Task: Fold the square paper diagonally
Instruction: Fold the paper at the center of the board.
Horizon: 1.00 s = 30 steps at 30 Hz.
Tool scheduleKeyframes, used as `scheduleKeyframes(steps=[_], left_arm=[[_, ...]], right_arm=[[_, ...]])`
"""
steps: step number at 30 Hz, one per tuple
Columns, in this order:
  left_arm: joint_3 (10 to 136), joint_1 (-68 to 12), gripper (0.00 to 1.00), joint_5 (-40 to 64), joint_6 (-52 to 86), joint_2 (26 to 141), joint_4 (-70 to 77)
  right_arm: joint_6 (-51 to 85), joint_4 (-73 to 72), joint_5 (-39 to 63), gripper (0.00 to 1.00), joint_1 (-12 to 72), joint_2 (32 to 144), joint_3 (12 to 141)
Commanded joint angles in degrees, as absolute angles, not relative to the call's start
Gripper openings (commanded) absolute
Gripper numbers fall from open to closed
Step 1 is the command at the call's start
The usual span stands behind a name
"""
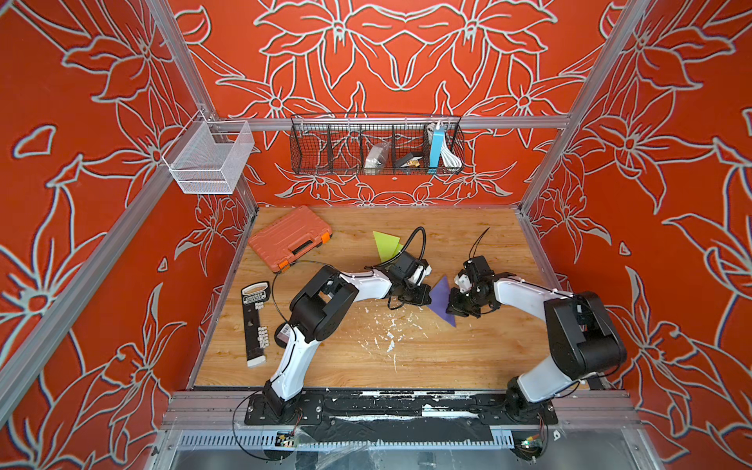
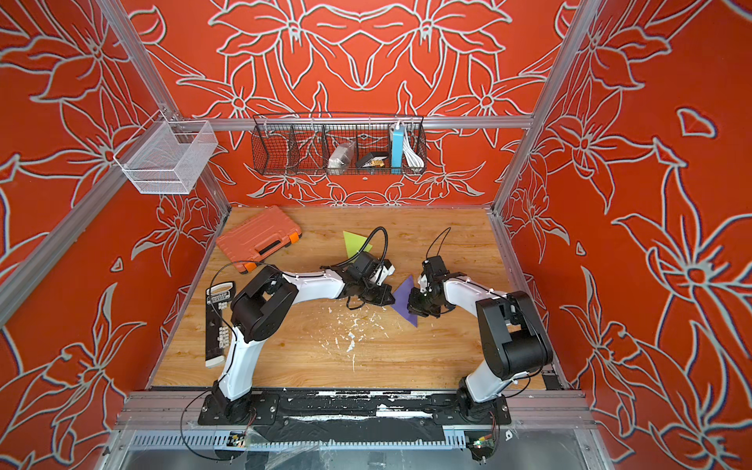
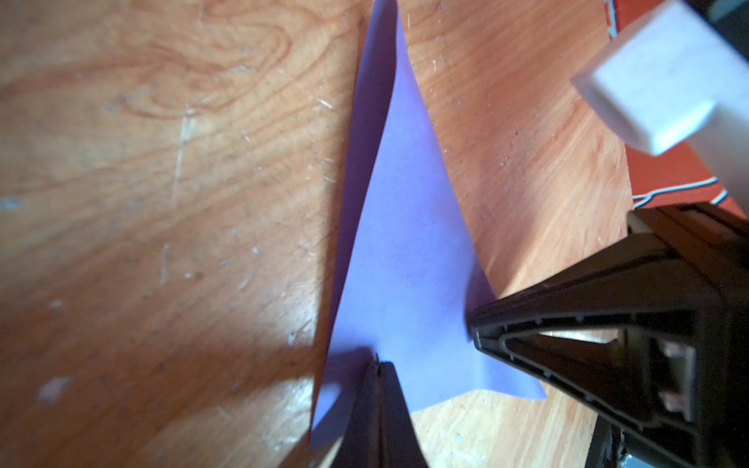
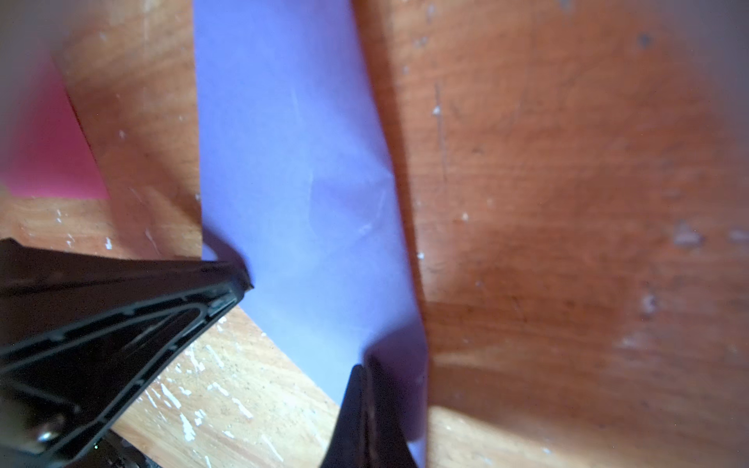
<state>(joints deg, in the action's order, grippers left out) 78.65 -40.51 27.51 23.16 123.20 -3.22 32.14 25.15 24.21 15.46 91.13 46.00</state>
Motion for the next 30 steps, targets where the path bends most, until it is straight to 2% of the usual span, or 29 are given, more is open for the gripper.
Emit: scheduleKeyframes(steps=[1,15,23,30], left_arm=[[77.7,-40.4,0.00,23.6,22.1,127.0,-10.3],[77.5,-40.4,0.00,23.4,22.0,126.7,-10.3],[77.7,-40.4,0.00,23.5,22.1,126.8,-10.3],[77.7,-40.6,0.00,23.6,22.1,126.8,-10.2]], right_arm=[[29.8,29.8,20.7,0.00,14.4,90.9,44.1],[27.2,33.2,18.6,0.00,11.7,88.1,42.4],[33.1,27.8,28.1,0.00,12.3,80.7,41.6],[36.8,25.0,29.8,0.00,14.9,81.4,42.0]])
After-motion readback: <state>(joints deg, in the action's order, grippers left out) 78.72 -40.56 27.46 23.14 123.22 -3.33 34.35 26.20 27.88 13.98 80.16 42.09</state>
